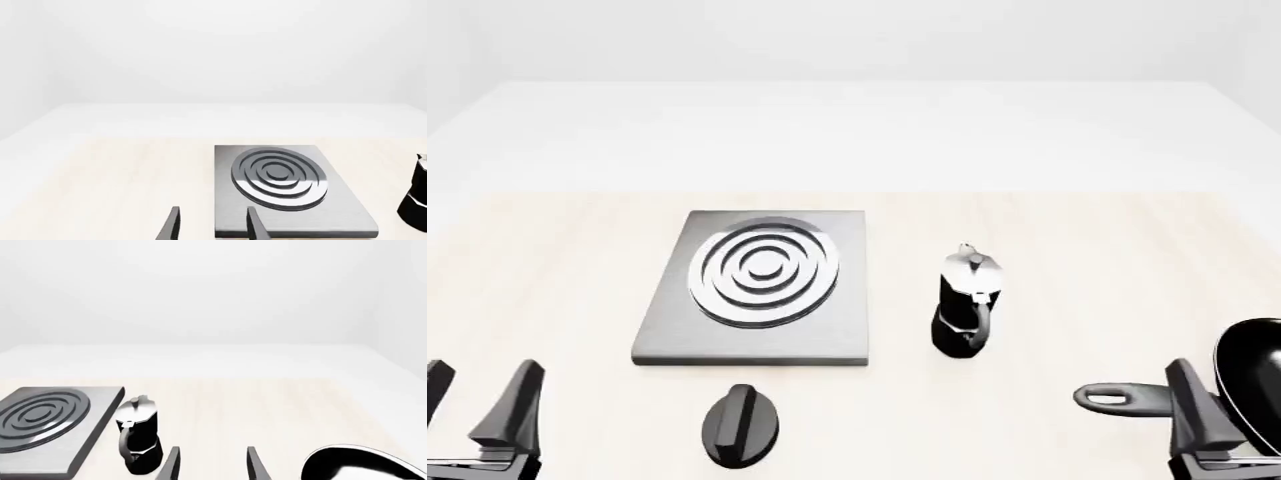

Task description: Put the moka pot on the stove.

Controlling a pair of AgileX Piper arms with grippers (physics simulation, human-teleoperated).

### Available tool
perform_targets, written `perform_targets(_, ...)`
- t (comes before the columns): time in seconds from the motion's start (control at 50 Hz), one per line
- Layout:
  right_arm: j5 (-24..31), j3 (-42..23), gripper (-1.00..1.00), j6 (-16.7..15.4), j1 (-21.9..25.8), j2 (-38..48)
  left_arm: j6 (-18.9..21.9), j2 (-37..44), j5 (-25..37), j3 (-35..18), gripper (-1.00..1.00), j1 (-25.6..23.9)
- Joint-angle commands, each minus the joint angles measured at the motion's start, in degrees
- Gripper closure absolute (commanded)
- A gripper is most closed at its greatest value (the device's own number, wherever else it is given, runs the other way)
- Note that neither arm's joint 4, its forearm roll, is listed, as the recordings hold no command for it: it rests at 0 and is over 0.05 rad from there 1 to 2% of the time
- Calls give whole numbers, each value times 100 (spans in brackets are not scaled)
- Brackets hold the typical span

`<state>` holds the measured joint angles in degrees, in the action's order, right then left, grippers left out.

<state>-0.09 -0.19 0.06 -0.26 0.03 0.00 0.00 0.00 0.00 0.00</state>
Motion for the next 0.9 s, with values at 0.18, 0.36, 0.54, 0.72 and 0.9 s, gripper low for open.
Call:
perform_targets(0.18,206,-466,-100,-101,347,68,0,0,0,0,-100,0)
perform_targets(0.36,-226,-902,-100,-225,796,1263,0,0,0,0,-100,0)
perform_targets(0.54,-730,-1189,-100,-333,1457,2444,0,0,0,0,-100,0)
perform_targets(0.72,-1000,-1268,-100,-347,1852,3069,0,0,0,0,-100,0)
perform_targets(0.9,-1167,-1228,-100,-210,2081,3387,0,0,0,0,-100,0)
